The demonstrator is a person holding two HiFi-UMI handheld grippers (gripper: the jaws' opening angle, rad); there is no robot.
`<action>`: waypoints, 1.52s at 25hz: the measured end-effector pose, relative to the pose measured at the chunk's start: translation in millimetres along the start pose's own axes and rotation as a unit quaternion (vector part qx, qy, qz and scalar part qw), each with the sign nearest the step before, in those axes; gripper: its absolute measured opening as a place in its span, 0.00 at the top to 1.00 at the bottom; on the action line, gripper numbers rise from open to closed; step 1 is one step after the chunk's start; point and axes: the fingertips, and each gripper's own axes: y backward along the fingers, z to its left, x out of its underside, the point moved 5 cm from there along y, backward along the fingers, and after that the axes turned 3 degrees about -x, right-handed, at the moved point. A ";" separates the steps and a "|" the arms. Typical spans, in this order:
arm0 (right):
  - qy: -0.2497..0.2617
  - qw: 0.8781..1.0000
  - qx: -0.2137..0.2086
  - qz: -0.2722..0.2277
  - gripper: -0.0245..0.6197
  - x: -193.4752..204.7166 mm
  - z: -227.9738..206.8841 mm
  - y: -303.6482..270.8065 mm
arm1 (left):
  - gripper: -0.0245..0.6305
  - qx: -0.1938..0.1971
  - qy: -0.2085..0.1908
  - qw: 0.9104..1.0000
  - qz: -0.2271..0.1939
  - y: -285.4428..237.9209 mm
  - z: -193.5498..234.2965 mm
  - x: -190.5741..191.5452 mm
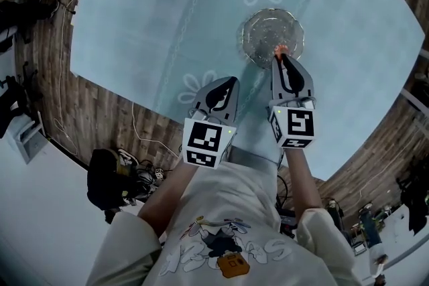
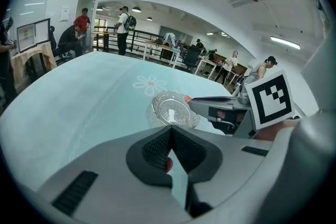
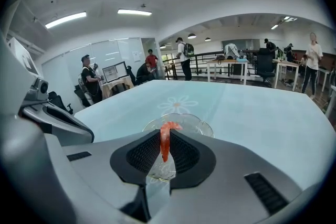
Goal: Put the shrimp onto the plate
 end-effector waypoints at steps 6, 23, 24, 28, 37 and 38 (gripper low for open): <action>0.002 1.000 -0.006 0.010 0.85 4.4 -2.4 -18.3 | 0.95 -0.004 0.009 1.000 0.005 -9.0 3.7 3.6; -0.002 1.000 0.009 0.011 0.82 5.4 -4.8 -16.5 | 0.95 -0.003 0.003 1.000 0.003 -2.7 4.5 6.9; -0.003 1.000 0.011 0.011 0.82 4.9 -4.2 -13.7 | 0.95 -0.003 0.002 1.000 0.002 -0.7 4.3 6.2; -0.016 1.000 0.008 0.010 0.82 0.8 3.0 -3.8 | 0.95 0.001 -0.002 1.000 -0.006 10.2 6.0 0.2; 0.016 1.000 0.022 0.001 0.85 -16.0 23.9 29.5 | 0.95 0.007 -0.015 0.999 -0.037 45.0 7.9 -13.5; 0.018 1.000 0.023 0.000 0.86 -18.8 27.5 32.9 | 0.95 0.010 -0.016 0.999 -0.039 49.8 7.5 -14.8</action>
